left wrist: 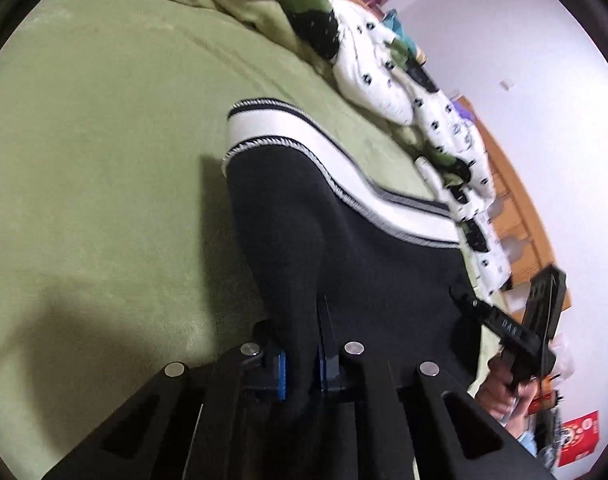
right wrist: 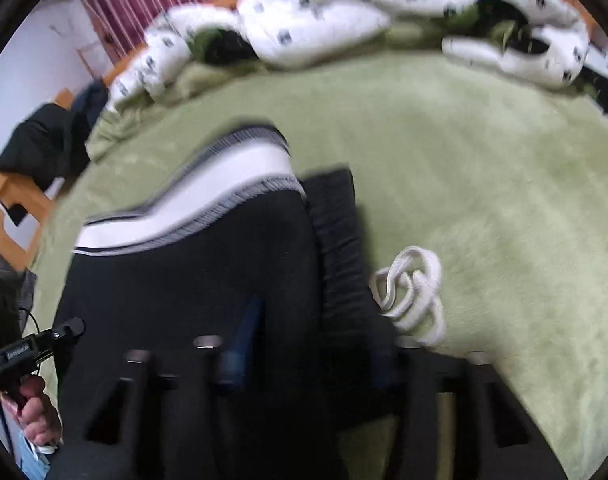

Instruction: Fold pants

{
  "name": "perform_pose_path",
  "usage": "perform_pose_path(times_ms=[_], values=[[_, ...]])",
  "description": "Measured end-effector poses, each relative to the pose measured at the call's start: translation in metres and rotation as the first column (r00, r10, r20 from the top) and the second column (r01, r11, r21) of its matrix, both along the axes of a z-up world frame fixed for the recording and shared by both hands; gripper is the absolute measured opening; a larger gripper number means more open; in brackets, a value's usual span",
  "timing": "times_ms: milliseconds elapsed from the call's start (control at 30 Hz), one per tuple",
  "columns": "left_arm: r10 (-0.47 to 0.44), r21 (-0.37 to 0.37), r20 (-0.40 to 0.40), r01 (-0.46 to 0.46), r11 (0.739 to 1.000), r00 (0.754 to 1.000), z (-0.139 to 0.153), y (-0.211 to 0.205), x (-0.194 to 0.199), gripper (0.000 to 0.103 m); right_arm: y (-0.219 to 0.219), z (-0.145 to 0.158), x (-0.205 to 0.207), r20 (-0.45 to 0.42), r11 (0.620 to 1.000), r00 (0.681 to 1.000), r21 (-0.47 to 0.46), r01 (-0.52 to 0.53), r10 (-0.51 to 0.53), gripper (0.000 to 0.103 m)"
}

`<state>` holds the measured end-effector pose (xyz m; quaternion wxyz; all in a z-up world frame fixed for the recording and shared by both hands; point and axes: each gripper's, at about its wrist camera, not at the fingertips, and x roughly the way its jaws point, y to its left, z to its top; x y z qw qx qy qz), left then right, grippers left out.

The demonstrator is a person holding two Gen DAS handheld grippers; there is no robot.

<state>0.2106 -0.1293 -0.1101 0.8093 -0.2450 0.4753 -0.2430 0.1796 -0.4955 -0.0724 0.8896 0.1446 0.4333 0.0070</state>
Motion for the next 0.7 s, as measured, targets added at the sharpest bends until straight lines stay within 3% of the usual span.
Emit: perform_pose_path(times_ms=[133, 233, 333, 400, 500, 567, 600, 700], values=[[-0.002, 0.000, 0.053, 0.002, 1.000, 0.999, 0.025, 0.030, -0.010, 0.009, 0.054, 0.034, -0.024, 0.086, 0.998, 0.996, -0.056, -0.022, 0.026, 0.023], [0.052, 0.058, 0.088, -0.057, 0.997, 0.995, 0.049, 0.075, -0.017, 0.009, 0.092, 0.047, -0.031, 0.142, 0.996, 0.987, 0.038, -0.083, 0.077, 0.022], [0.097, 0.147, 0.102, -0.112, 0.983, 0.990, 0.064, 0.125, -0.022, 0.010, 0.135, 0.040, -0.025, 0.168, 0.982, 0.977, 0.113, -0.154, 0.134, 0.021], [0.113, 0.243, 0.084, -0.130, 0.961, 0.990, 0.053, 0.147, -0.022, 0.012, 0.158, 0.021, -0.019, 0.158, 0.976, 0.973, 0.111, -0.189, 0.171, 0.021], [0.099, 0.349, 0.020, -0.099, 0.932, 0.995, 0.012, 0.150, -0.022, 0.028, 0.166, -0.015, -0.022, 0.147, 0.989, 0.978, -0.018, -0.148, 0.149, 0.029], [0.080, 0.411, 0.035, -0.087, 0.907, 0.996, -0.007, 0.143, -0.030, 0.040, 0.154, -0.037, -0.023, 0.107, 0.989, 0.983, 0.004, -0.150, 0.149, 0.035], [0.075, 0.429, 0.078, -0.102, 0.897, 0.994, -0.006, 0.142, -0.037, 0.046, 0.148, -0.036, -0.027, 0.115, 0.986, 0.981, 0.028, -0.162, 0.157, 0.035], [0.060, 0.451, 0.131, -0.113, 0.885, 0.990, 0.008, 0.143, -0.048, 0.050, 0.153, -0.014, -0.027, 0.078, 0.984, 0.982, -0.073, -0.164, 0.169, 0.044]])
